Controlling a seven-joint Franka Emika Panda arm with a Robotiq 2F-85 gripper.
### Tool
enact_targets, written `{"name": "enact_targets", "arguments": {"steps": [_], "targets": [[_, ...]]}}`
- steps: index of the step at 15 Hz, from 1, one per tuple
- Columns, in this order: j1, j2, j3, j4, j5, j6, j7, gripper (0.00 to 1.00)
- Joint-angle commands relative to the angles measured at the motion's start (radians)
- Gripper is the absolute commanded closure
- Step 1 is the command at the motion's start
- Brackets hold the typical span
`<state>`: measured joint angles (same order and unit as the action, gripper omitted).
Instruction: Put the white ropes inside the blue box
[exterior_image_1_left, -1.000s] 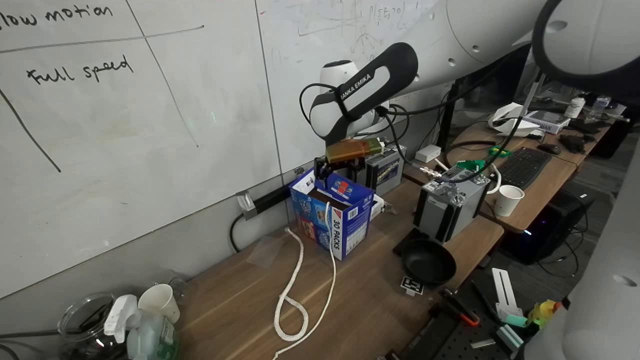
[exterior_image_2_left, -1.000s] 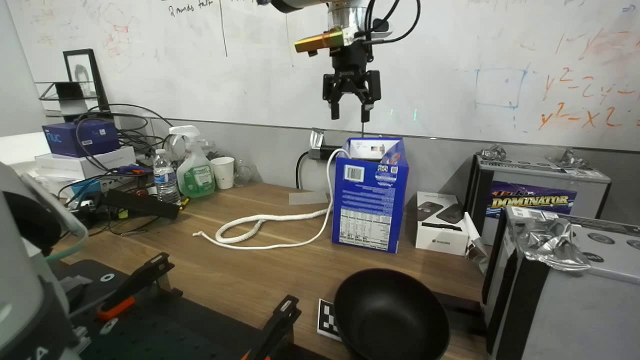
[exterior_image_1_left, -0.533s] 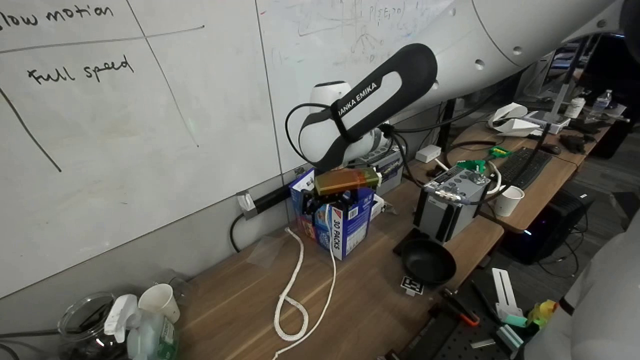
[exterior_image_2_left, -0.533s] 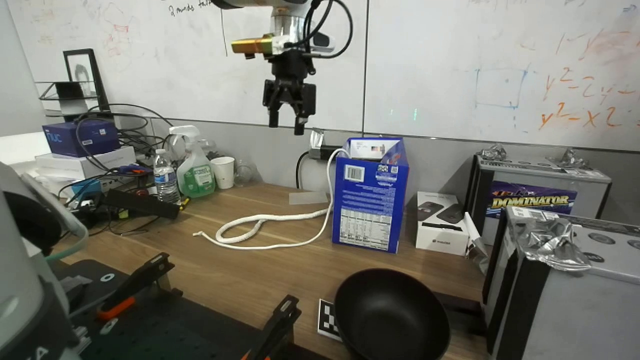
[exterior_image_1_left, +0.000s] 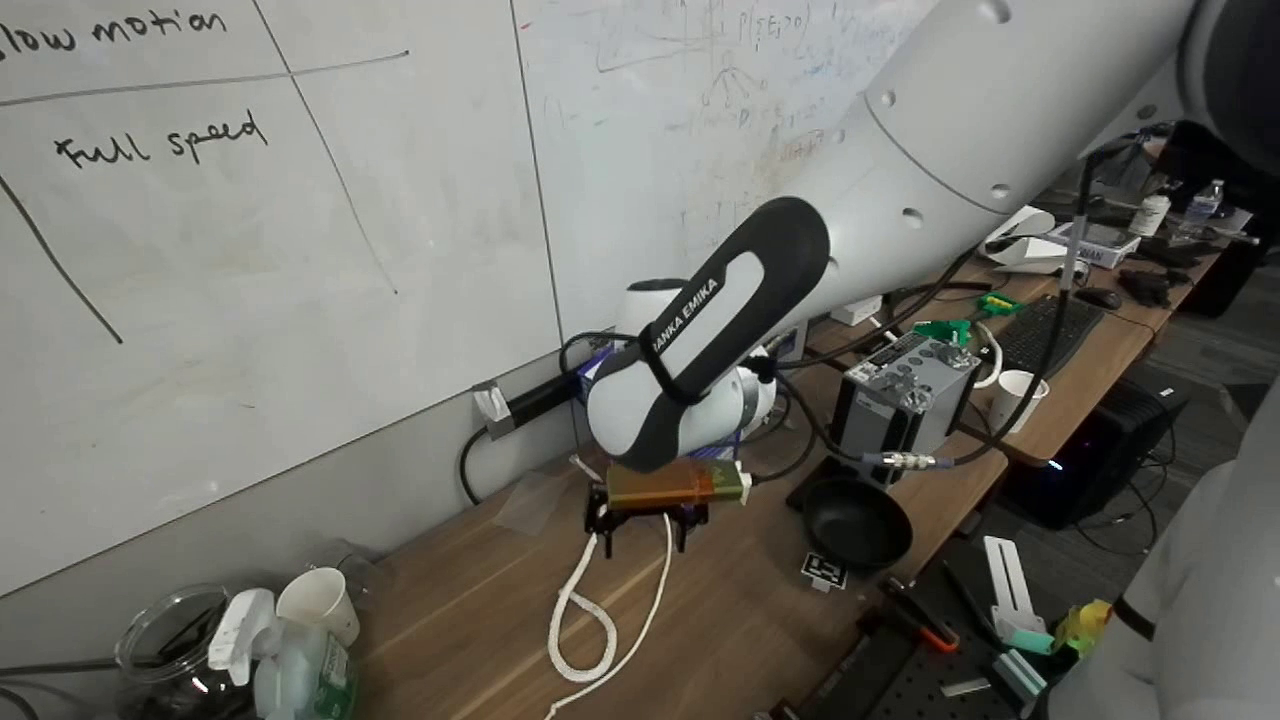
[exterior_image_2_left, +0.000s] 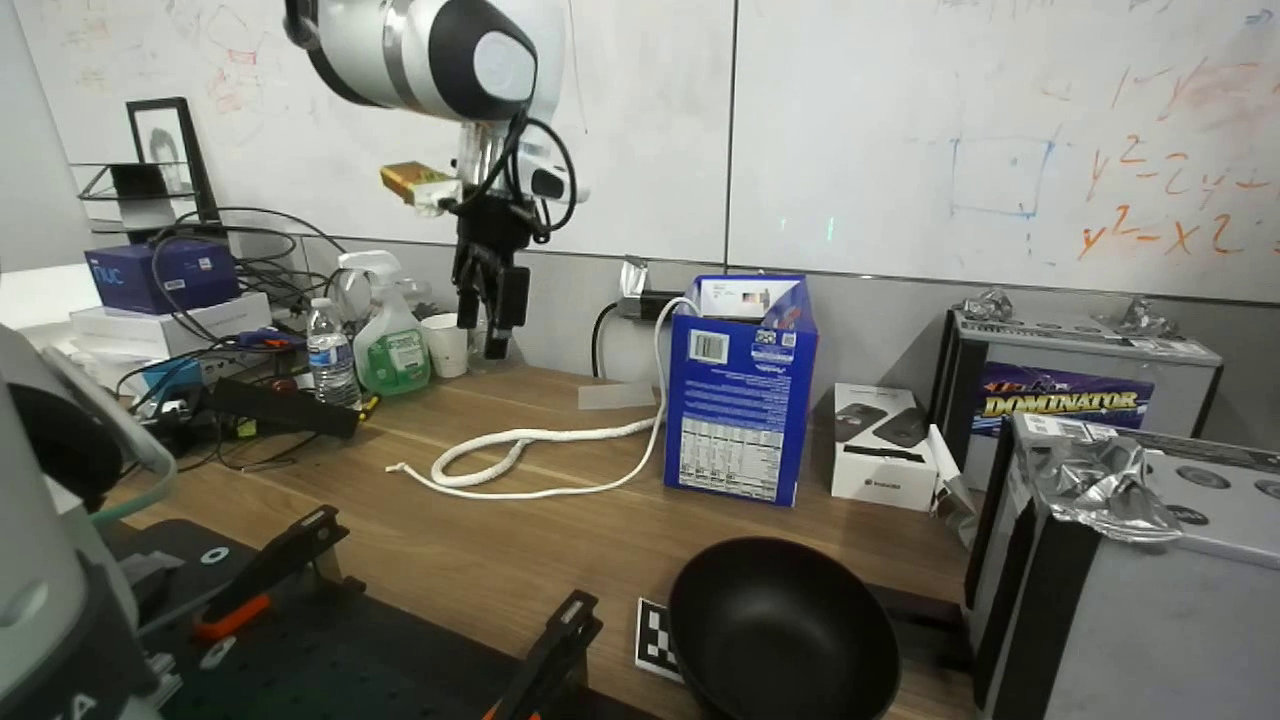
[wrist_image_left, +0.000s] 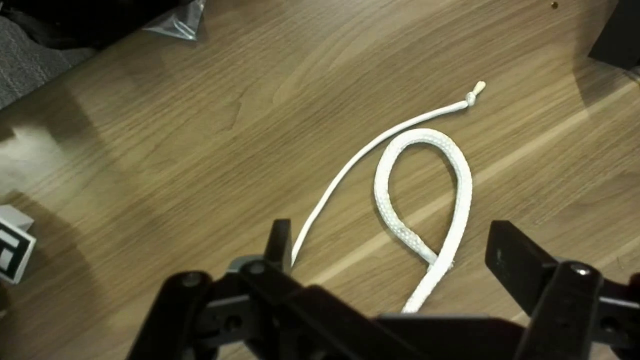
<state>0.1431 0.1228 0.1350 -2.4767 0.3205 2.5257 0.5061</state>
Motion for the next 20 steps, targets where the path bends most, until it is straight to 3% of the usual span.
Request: {"name": "enact_targets", "arguments": {"steps": [1, 4, 7, 10, 20], "targets": [[0.071, 0.098, 0.008, -0.032, -0.035, 0.172, 0.180, 0.00], [0.148, 0.209, -0.036, -0.027, -0.119, 0.259, 0.358, 0.00], [0.245, 0.290, -0.133, -0.004, -0.228, 0.287, 0.534, 0.00], [0.296, 0.354, -0.191, 0.027, -0.267, 0.295, 0.626, 0.00], [0.318, 0.497, -0.235, 0.120, -0.234, 0.410, 0.677, 0.00]]}}
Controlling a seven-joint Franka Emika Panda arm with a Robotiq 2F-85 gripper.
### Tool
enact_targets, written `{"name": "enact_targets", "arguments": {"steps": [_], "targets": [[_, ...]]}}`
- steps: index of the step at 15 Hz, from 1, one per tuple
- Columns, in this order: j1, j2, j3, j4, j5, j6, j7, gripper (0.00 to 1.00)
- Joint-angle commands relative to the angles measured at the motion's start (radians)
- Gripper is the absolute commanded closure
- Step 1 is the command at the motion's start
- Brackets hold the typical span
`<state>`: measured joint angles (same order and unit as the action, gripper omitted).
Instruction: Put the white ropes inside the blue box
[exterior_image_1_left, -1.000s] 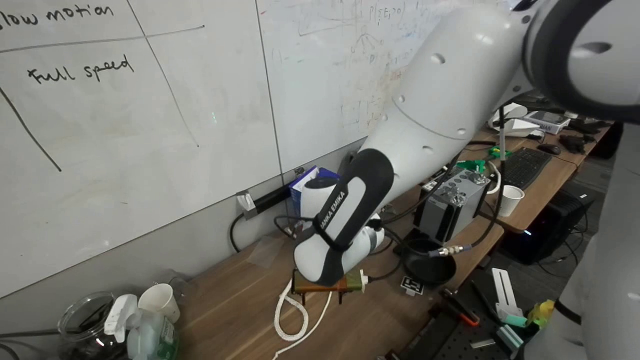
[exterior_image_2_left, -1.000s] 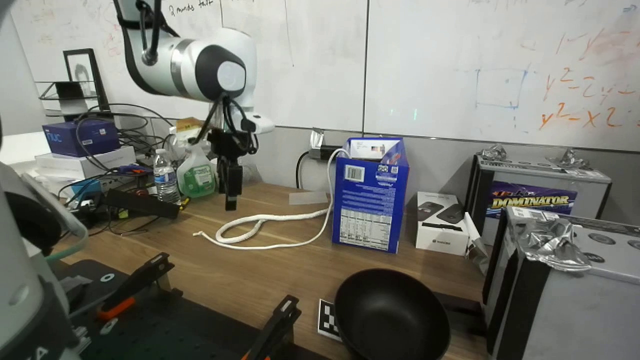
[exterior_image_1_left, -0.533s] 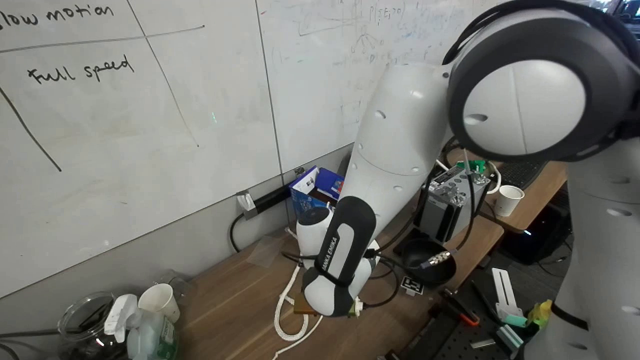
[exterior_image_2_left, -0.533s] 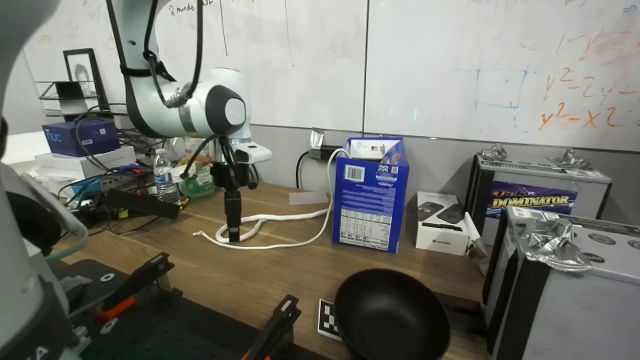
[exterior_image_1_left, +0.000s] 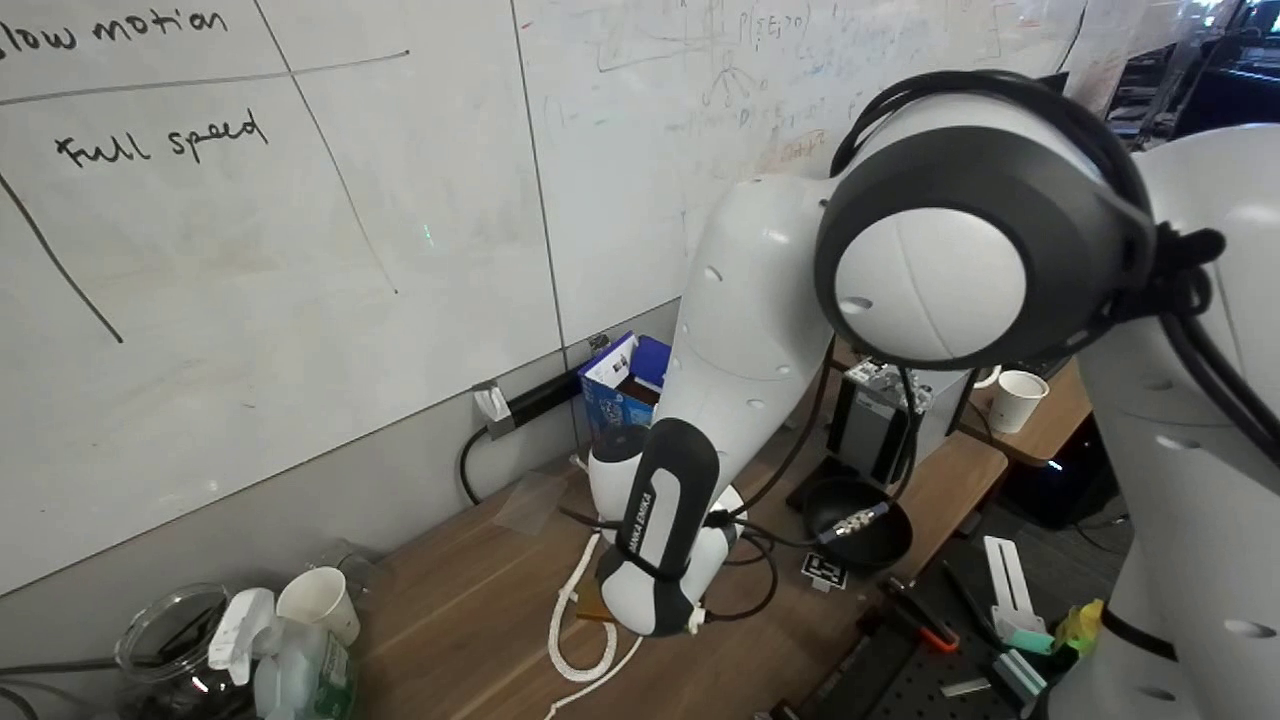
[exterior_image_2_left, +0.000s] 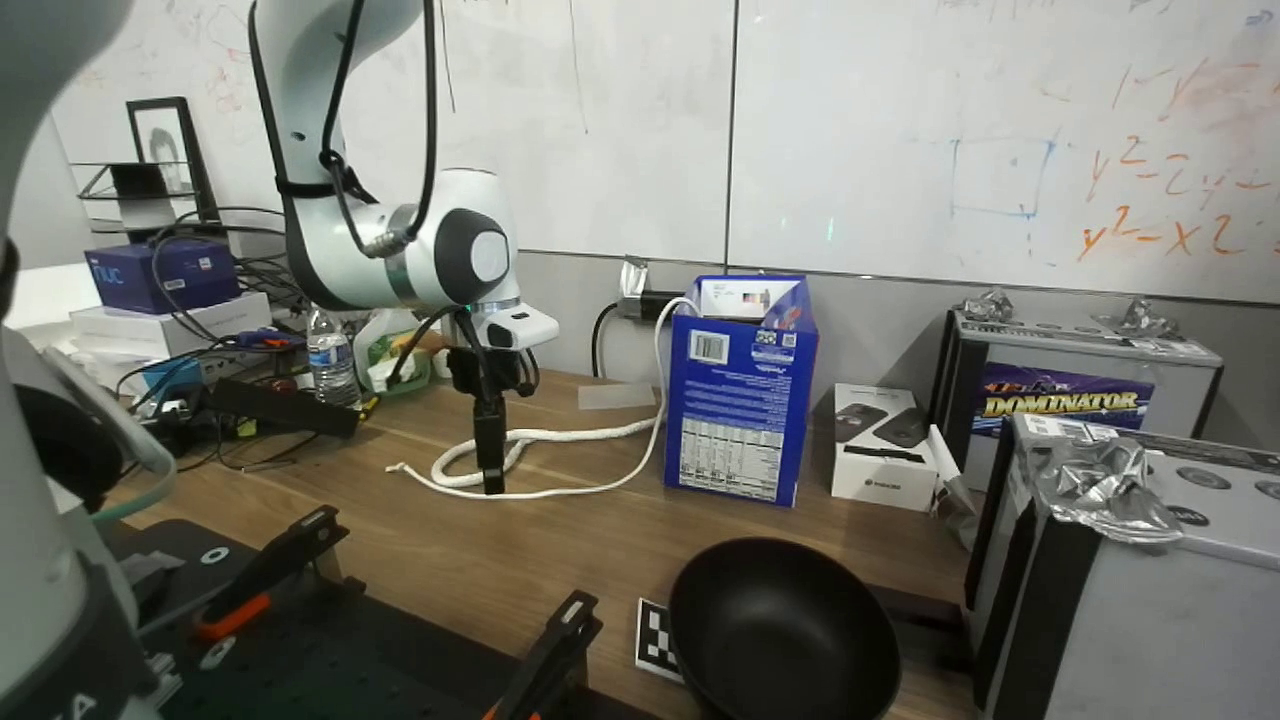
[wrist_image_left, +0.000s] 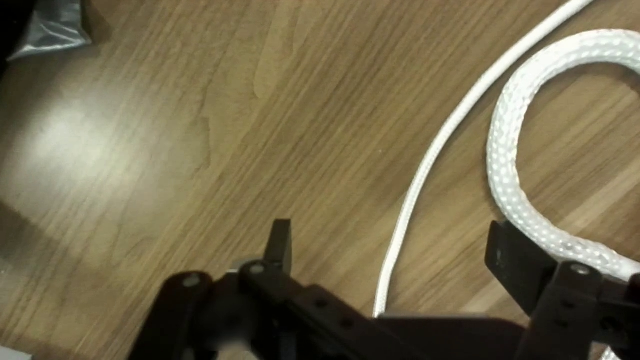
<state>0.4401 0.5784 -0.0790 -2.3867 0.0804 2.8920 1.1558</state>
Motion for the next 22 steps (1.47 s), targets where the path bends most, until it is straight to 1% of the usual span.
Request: {"name": "enact_targets", "arguments": {"steps": [1, 9, 22], "targets": [[0.018, 0.053, -0.020, 0.036, 0.011, 0.050, 0.026, 0.00], [0.002, 0.114, -0.015, 0.072, 0.045, 0.068, 0.013, 0.00], [-0.015, 0.140, -0.002, 0.082, 0.084, 0.087, 0.001, 0.00]]}}
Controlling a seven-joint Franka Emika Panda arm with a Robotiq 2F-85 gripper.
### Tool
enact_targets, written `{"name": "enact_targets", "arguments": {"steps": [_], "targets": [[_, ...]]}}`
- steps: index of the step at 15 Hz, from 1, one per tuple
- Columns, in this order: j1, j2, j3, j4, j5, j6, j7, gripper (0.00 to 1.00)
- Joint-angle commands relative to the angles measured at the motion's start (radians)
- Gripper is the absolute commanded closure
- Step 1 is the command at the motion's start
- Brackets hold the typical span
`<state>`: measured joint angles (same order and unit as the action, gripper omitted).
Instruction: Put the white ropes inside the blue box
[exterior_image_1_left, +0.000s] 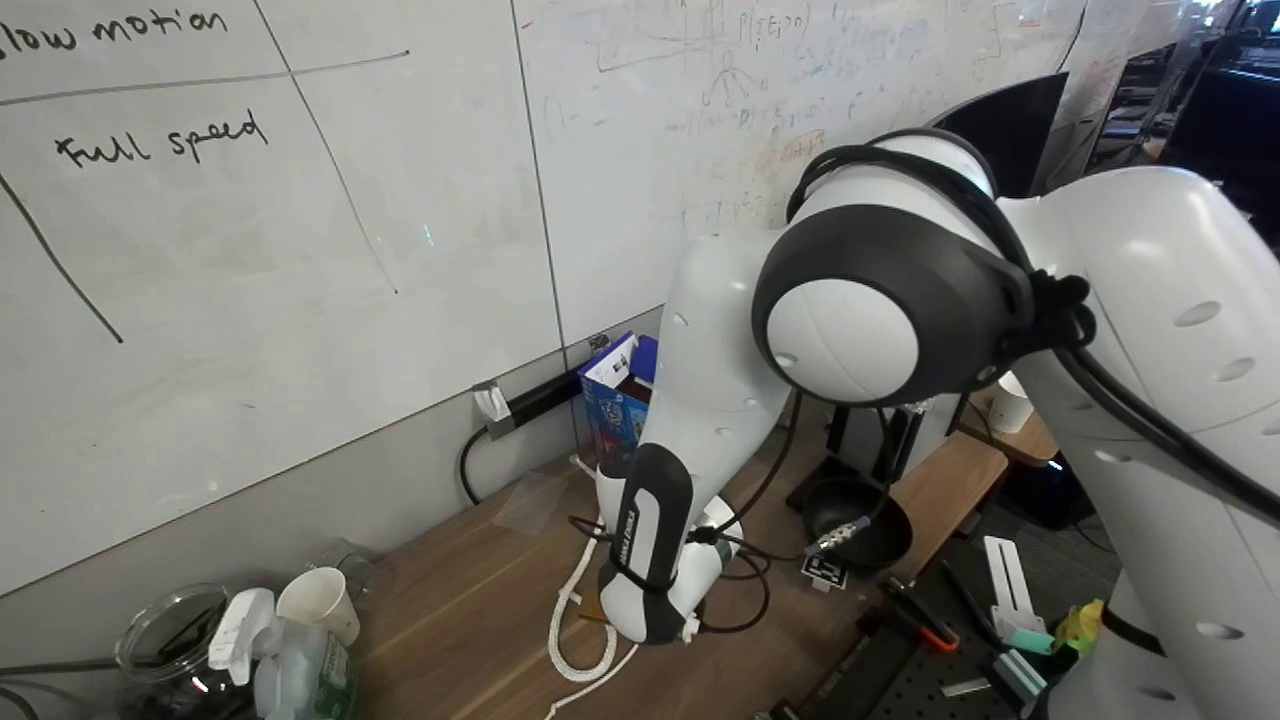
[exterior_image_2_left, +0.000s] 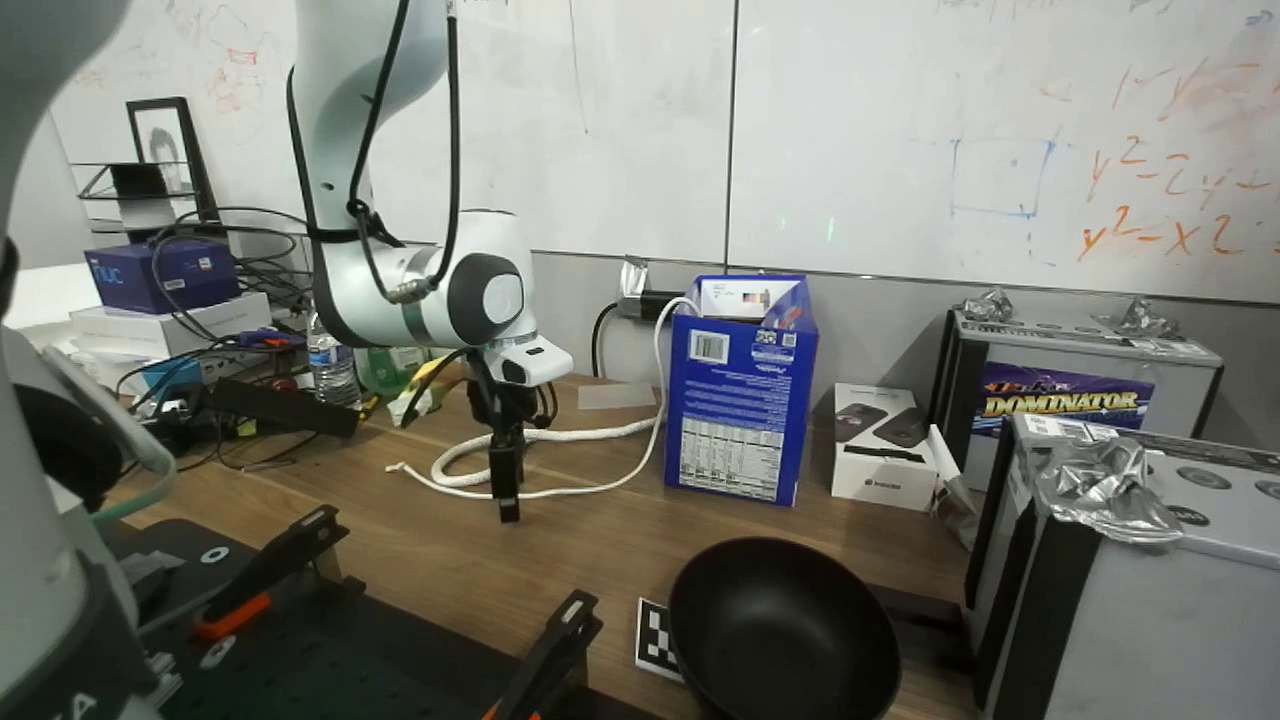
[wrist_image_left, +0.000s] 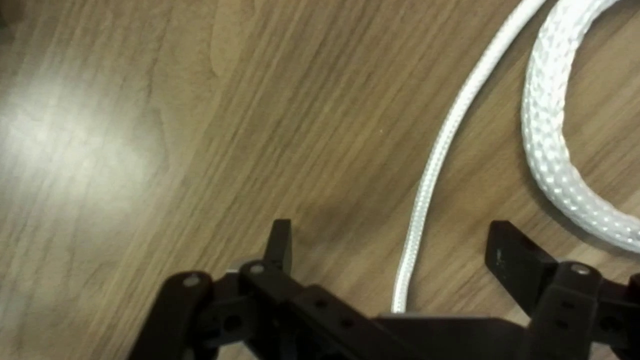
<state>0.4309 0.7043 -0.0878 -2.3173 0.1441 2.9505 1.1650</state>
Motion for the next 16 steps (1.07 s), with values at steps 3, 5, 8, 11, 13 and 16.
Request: {"name": "enact_targets", "arguments": {"steps": [3, 5, 8, 11, 13, 16], "targets": [[-0.011, 0.015, 0.012, 0.011, 0.024, 0.035, -0.011, 0.00], [-0.013, 0.013, 0.013, 0.008, 0.029, 0.042, -0.010, 0.00], [-0.016, 0.012, 0.015, 0.004, 0.036, 0.060, -0.013, 0.00], [-0.020, 0.014, 0.019, 0.004, 0.046, 0.070, -0.016, 0.00], [-0.022, 0.017, 0.021, 0.004, 0.051, 0.077, -0.017, 0.00], [-0.021, 0.019, 0.020, 0.002, 0.055, 0.087, -0.018, 0.00]]}}
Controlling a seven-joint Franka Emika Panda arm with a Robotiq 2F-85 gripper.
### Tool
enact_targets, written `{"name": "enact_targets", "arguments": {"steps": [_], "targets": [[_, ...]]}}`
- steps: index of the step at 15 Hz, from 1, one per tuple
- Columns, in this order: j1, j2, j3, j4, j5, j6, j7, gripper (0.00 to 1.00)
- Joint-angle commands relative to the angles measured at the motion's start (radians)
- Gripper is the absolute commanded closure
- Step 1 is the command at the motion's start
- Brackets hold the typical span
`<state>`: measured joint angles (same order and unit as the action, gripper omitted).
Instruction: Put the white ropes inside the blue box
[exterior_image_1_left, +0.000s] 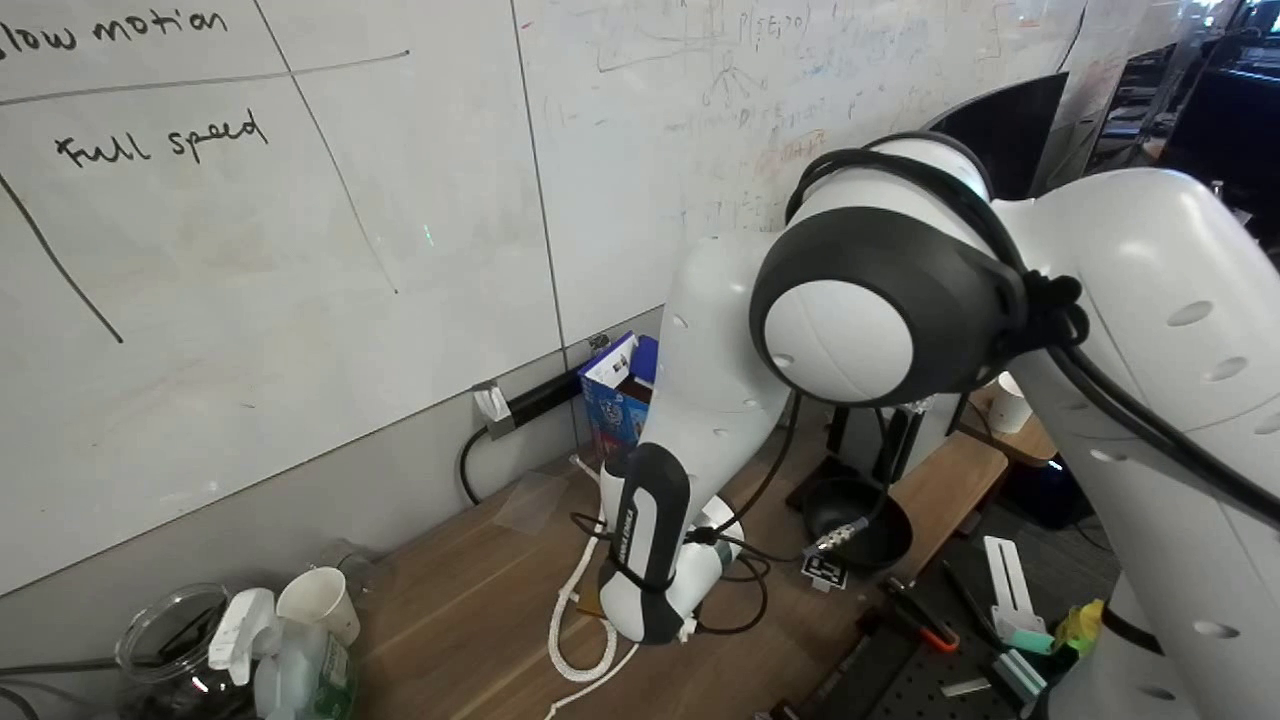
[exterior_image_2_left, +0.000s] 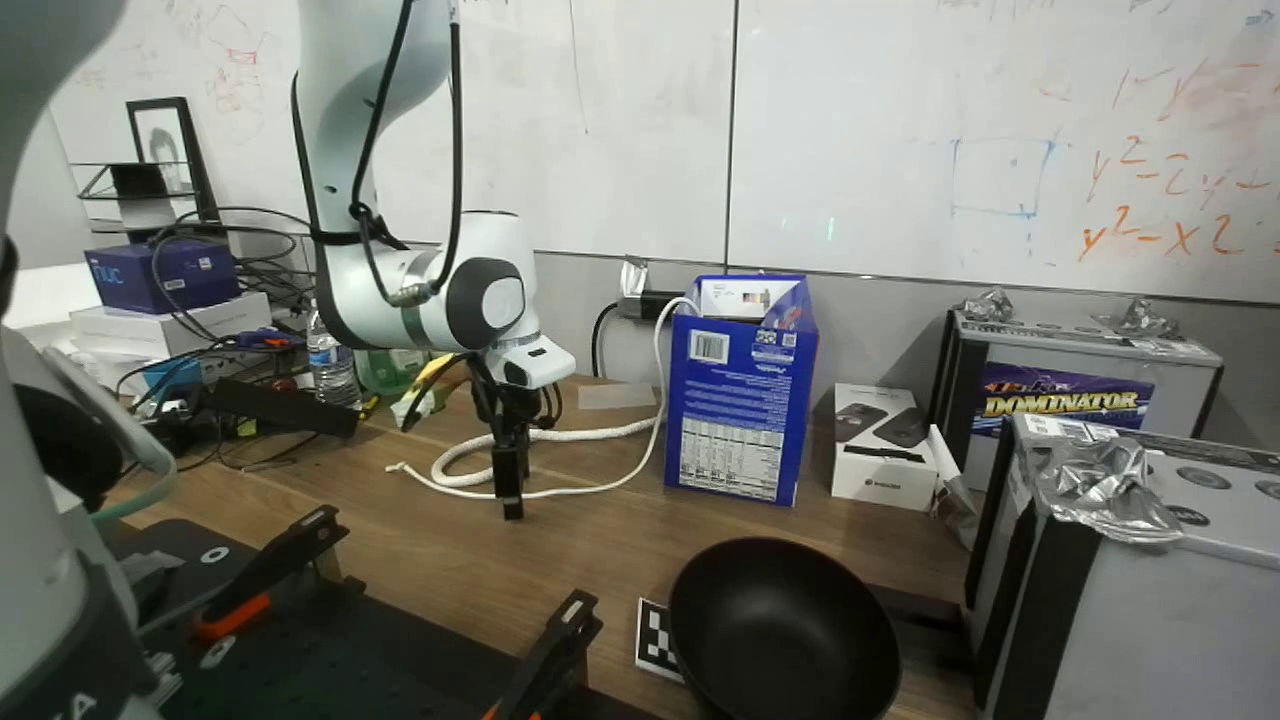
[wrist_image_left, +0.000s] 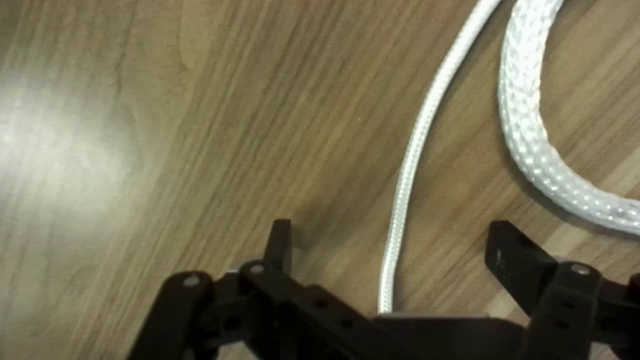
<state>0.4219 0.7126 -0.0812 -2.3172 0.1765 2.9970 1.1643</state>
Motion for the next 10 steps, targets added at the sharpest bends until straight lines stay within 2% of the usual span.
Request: {"name": "enact_targets", "arguments": {"steps": [1, 5, 6, 10], "targets": [[-0.012, 0.011, 0.013, 0.002, 0.023, 0.043, -0.018, 0.00], [-0.007, 0.018, 0.010, 0.002, 0.026, 0.052, -0.019, 0.00], [0.000, 0.019, 0.003, 0.002, 0.024, 0.053, -0.017, 0.17], [0.007, 0.017, -0.003, 0.002, 0.024, 0.063, -0.017, 0.48]]}}
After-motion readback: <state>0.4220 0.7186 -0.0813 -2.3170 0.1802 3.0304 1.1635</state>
